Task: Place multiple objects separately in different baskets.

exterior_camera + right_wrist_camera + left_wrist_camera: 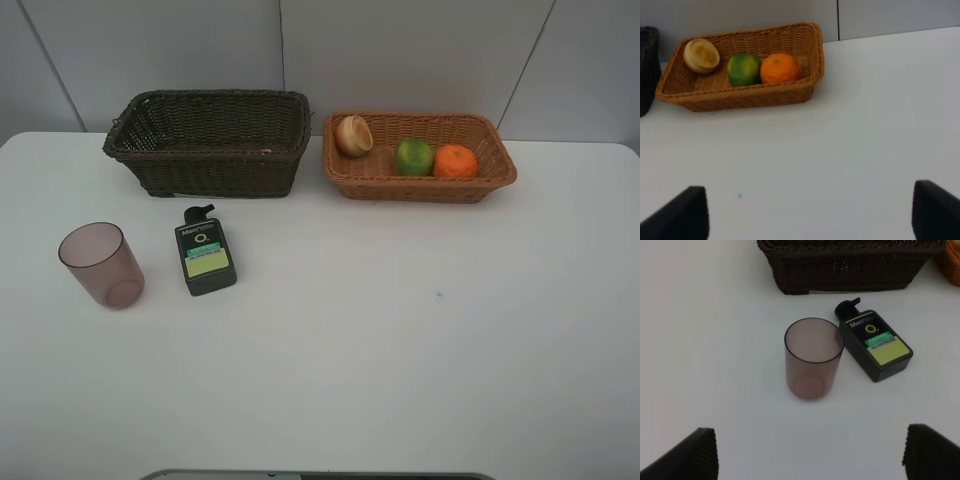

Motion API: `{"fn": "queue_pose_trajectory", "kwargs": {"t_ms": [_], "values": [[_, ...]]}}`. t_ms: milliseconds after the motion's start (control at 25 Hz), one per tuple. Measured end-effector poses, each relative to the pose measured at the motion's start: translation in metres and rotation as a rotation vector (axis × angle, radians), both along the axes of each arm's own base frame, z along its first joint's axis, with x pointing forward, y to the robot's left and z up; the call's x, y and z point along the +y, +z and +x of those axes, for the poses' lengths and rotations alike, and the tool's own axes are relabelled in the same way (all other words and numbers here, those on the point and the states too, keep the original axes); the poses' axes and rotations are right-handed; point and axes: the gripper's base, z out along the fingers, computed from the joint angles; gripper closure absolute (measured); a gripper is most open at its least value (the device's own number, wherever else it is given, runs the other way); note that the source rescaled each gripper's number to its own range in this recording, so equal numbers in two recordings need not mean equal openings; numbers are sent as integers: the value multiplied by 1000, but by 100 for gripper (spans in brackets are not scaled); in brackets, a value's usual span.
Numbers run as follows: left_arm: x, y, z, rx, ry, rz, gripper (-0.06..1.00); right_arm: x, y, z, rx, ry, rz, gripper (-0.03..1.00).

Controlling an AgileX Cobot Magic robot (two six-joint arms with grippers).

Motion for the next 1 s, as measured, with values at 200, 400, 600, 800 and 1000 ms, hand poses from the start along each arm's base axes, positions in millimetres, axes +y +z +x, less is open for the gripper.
{"fn": "queue_pose_trajectory", "kwargs": {"t_ms": [200,400,600,800,1000], "values": [[0,0,0,0,0,0,-1,0,0,0,0,0,0,12],[0,0,0,0,0,0,-1,0,0,0,0,0,0,12],[0,0,1,7,0,1,-1,0,0,0,0,0,0,12],[-4,-1,25,163,-14,22,-1,0,0,0,0,0,0,12],[-12,-5,63,368,-88,78,-1,0,0,0,0,0,0,12]]}}
